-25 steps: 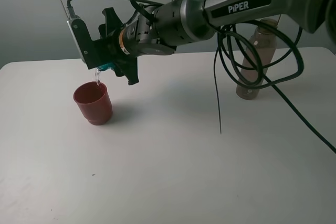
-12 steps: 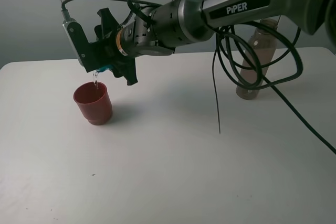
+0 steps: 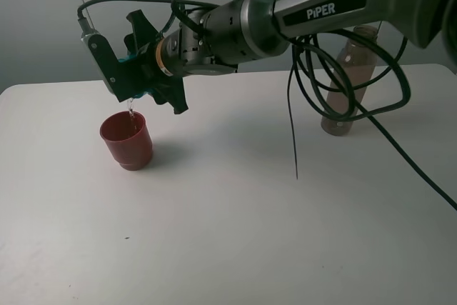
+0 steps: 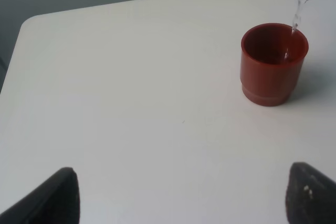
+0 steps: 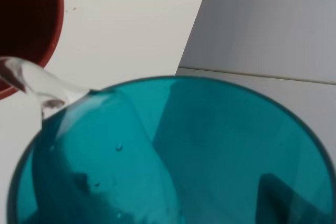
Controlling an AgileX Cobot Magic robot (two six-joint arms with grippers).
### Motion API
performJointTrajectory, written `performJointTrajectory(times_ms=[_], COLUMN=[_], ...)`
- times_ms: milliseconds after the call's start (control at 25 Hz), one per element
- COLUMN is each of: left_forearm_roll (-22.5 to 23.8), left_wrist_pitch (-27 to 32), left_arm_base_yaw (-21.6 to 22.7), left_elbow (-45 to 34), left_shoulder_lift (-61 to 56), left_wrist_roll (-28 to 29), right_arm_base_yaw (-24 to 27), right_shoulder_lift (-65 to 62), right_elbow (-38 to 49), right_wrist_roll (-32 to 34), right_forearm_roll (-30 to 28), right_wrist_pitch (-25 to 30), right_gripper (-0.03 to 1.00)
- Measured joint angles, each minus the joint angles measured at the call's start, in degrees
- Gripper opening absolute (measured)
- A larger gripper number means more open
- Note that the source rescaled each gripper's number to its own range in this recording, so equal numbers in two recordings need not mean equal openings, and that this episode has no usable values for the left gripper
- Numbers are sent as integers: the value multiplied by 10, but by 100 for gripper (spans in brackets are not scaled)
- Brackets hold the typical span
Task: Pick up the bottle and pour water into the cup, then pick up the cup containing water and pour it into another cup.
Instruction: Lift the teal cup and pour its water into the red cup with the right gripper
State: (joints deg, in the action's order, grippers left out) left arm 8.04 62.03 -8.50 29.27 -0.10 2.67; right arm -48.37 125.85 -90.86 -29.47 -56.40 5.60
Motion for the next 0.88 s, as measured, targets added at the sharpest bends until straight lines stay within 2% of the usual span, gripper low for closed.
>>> performJointTrajectory(times_ms=[640, 880], left_forearm_roll=[0, 0], left_wrist_pitch=[0, 0], left_arm_base_yaw=[0, 0], left_elbow=[0, 0], left_shoulder_lift=[0, 0], left_wrist_roll=[0, 0], right_arm_base_yaw=[-1, -1], right_shoulder_lift=[0, 0], right_elbow=[-26, -26], right_wrist_roll=[0, 0], right_forearm_roll=[-30, -59], right_wrist_pitch=[0, 7], right_gripper=[8, 8])
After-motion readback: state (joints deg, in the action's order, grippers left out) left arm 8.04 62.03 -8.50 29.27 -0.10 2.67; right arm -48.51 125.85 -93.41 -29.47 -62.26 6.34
